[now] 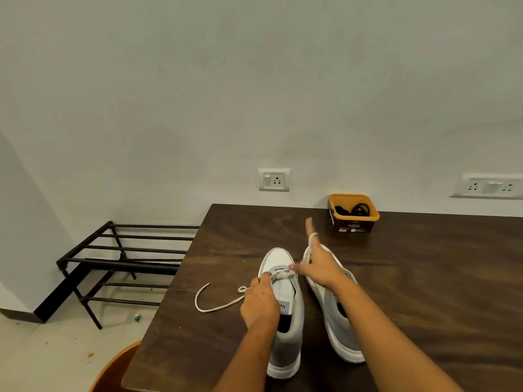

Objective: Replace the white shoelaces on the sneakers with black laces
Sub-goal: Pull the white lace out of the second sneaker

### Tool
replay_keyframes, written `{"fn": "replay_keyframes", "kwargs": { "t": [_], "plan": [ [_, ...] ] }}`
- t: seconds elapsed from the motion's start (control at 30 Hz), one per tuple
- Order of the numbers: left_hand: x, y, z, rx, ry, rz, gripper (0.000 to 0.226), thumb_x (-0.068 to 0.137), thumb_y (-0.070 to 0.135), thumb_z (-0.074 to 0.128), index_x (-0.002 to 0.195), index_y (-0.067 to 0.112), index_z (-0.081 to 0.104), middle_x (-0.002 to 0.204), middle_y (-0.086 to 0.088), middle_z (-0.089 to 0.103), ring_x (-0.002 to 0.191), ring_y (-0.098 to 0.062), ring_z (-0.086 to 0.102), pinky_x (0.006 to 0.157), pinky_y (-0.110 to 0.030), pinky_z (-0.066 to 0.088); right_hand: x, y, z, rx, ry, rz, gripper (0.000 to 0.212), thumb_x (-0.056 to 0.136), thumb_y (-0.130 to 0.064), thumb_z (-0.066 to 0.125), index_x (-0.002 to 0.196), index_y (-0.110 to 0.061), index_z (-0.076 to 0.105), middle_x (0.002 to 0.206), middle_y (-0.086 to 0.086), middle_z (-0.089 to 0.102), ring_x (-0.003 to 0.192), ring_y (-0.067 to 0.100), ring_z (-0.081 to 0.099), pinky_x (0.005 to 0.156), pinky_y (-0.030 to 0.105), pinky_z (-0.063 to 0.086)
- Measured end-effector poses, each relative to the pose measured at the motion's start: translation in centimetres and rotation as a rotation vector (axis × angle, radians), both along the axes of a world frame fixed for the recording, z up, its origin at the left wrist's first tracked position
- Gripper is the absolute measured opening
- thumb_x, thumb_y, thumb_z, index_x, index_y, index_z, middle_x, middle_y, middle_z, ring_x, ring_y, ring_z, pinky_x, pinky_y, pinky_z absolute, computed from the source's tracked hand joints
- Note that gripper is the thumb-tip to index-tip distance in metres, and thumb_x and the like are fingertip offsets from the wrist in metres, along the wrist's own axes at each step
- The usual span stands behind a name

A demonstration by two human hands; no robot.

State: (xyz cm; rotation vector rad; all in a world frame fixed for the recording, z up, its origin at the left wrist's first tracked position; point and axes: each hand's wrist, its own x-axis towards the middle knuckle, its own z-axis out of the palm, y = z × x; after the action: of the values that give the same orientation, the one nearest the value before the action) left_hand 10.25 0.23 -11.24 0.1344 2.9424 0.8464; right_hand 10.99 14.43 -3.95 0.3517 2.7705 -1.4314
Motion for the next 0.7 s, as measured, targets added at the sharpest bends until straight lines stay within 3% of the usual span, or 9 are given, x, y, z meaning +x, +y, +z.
{"fn": "replay_keyframes", "kwargs": {
  "t": [0.07,0.1,0.13,0.27,0.37,0.43,0.57,0.7],
  "plan": [
    [0.0,0.0,0.0,-0.005,0.001,-0.004,0.035,0.099,0.019,0.034,0.132,0.03,0.041,0.129,-0.001,0.048,0.116,-0.024,0.052,0.088,-0.038,0.048,0.0,0.2,0.2,0.457,-0.225,0.102,0.069,0.085,-0.038,0.069,0.145,-0.028,0.036,0.137,0.008,0.054,0.117,0.021,0.057,0.092,0.031,0.046],
    [0.1,0.0,0.0,-0.007,0.001,-0.005,0.035,0.099,0.019,0.034,0.132,0.03,0.041,0.129,-0.001,0.048,0.116,-0.024,0.052,0.088,-0.038,0.047,0.0,0.1,0.4,0.575,-0.289,0.114,0.05,0.086,-0.045,0.065,0.129,-0.023,0.054,0.127,0.005,0.061,0.111,0.02,0.058,0.084,0.029,0.045],
    [0.1,0.0,0.1,-0.008,0.003,-0.005,0.034,0.099,0.02,0.034,0.131,0.03,0.041,0.129,-0.001,0.048,0.116,-0.024,0.052,0.088,-0.038,0.047,0.0,0.0,0.7,0.644,-0.319,0.121,0.039,0.088,-0.047,0.061,0.115,-0.019,0.061,0.118,0.004,0.065,0.105,0.019,0.059,0.078,0.028,0.043],
    [0.1,-0.1,0.1,-0.014,0.007,-0.007,0.035,0.099,0.018,0.035,0.132,0.029,0.041,0.13,-0.001,0.049,0.116,-0.024,0.051,0.088,-0.038,0.048,-0.7,0.3,0.4,0.724,-0.216,0.135,0.022,0.096,-0.038,0.05,0.094,-0.02,0.062,0.096,0.002,0.062,0.094,0.021,0.059,0.073,0.03,0.041],
    [0.1,-0.1,0.1,-0.011,0.012,-0.005,0.036,0.099,0.018,0.034,0.132,0.03,0.04,0.13,-0.001,0.048,0.116,-0.024,0.051,0.087,-0.037,0.048,-0.8,0.8,-1.5,0.43,-0.075,0.06,0.032,0.096,-0.029,0.053,0.066,-0.016,0.049,0.075,0.001,0.05,0.072,0.017,0.052,0.071,0.033,0.045],
    [0.1,-0.1,0.0,-0.009,0.012,-0.015,0.036,0.099,0.017,0.032,0.131,0.031,0.04,0.129,-0.001,0.049,0.115,-0.024,0.051,0.087,-0.038,0.047,-0.3,0.6,-3.0,0.358,0.005,-0.059,0.033,0.096,-0.026,0.053,0.064,-0.016,0.049,0.082,0.004,0.051,0.074,0.018,0.051,0.072,0.033,0.045],
    [0.0,0.1,-0.1,-0.008,0.012,-0.024,0.038,0.099,0.017,0.03,0.133,0.032,0.039,0.129,-0.002,0.049,0.114,-0.025,0.052,0.087,-0.039,0.048,0.1,0.3,-2.8,0.398,0.155,-0.208,0.024,0.098,-0.022,0.05,0.075,-0.014,0.052,0.089,0.001,0.047,0.079,0.015,0.047,0.069,0.025,0.035],
    [0.0,-0.1,-0.3,0.025,0.032,-0.035,0.042,0.099,0.017,0.031,0.137,0.032,0.036,0.134,0.0,0.046,0.12,-0.023,0.047,0.091,-0.036,0.046,0.0,1.0,-0.9,0.397,0.03,-0.104,0.036,0.1,-0.022,0.046,0.065,-0.017,0.042,0.072,-0.005,0.042,0.08,0.019,0.049,0.069,0.029,0.037]
  ]
}}
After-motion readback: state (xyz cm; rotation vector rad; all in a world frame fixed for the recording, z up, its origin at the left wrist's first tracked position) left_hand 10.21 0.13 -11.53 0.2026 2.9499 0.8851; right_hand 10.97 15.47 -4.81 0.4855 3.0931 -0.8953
